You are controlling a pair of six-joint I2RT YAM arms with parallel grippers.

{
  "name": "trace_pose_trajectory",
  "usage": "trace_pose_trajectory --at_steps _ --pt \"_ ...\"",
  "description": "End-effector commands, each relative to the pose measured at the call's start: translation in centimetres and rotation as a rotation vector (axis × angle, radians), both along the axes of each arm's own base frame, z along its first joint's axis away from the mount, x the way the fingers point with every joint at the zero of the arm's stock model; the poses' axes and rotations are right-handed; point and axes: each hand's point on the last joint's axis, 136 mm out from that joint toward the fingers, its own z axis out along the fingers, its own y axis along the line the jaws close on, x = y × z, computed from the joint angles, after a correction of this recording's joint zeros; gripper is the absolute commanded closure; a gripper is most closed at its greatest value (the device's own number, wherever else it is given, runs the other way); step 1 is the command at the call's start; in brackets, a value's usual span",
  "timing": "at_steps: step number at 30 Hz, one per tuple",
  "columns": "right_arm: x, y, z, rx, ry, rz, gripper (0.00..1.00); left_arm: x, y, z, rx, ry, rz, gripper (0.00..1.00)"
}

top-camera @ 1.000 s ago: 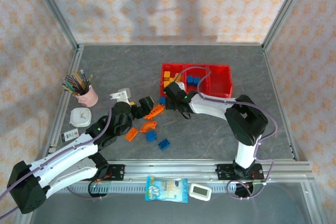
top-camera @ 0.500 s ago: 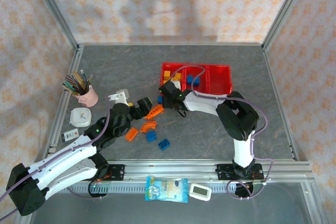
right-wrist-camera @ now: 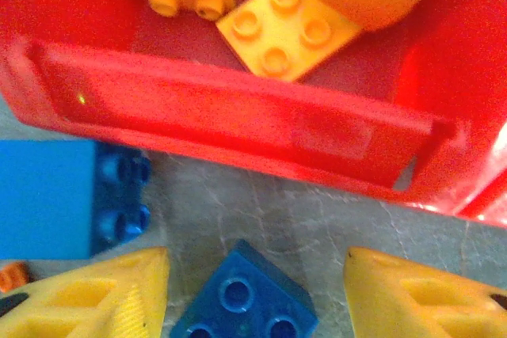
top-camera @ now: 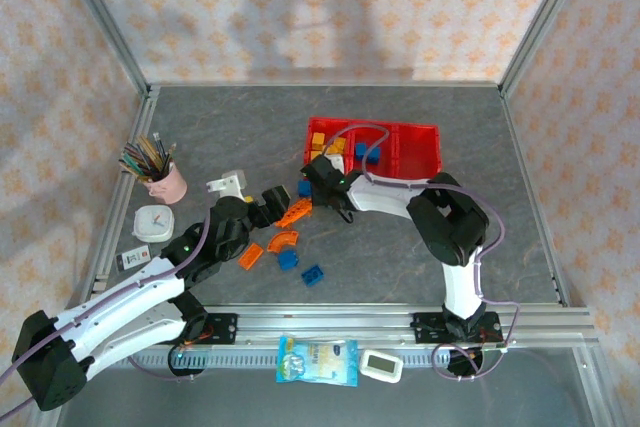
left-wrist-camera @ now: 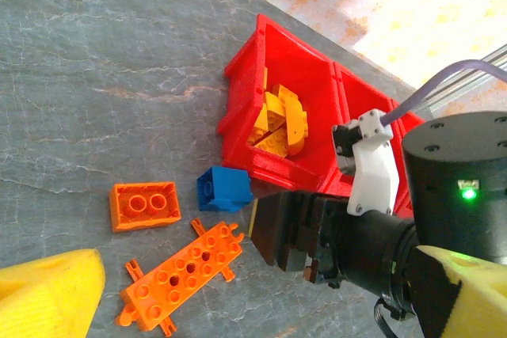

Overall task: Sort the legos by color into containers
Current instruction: Rotate the lego at the center of the table, then pick up the lego from the center of the table.

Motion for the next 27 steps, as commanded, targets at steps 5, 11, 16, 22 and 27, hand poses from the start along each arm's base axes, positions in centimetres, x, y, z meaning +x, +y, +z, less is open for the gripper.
trace_pose_trajectory --at_steps 5,11,16,22,27 --pt "-0.6 -2.3 2.4 -0.025 -0.045 -0.072 0.46 0.4 0.7 -0.1 0.020 0.006 0.035 0.01" --pt "-0.9 -1.3 1.5 0.002 0.004 -0.059 0.41 0.4 0.6 0.0 0.015 0.004 0.033 0.01" --pt "-0.6 -0.7 0.8 0.017 0.018 -0.075 0.39 0.4 0.7 0.2 0.013 0.000 0.034 0.01" --pt "-0.6 -0.7 -0.6 0.001 0.034 -0.078 0.45 0.4 0.5 0.3 0.015 0.001 0.023 0.01" --pt "-0.7 -0.7 -0.7 0.001 0.036 -0.071 0.54 0.5 0.2 0.3 0.016 0.003 0.008 0.01"
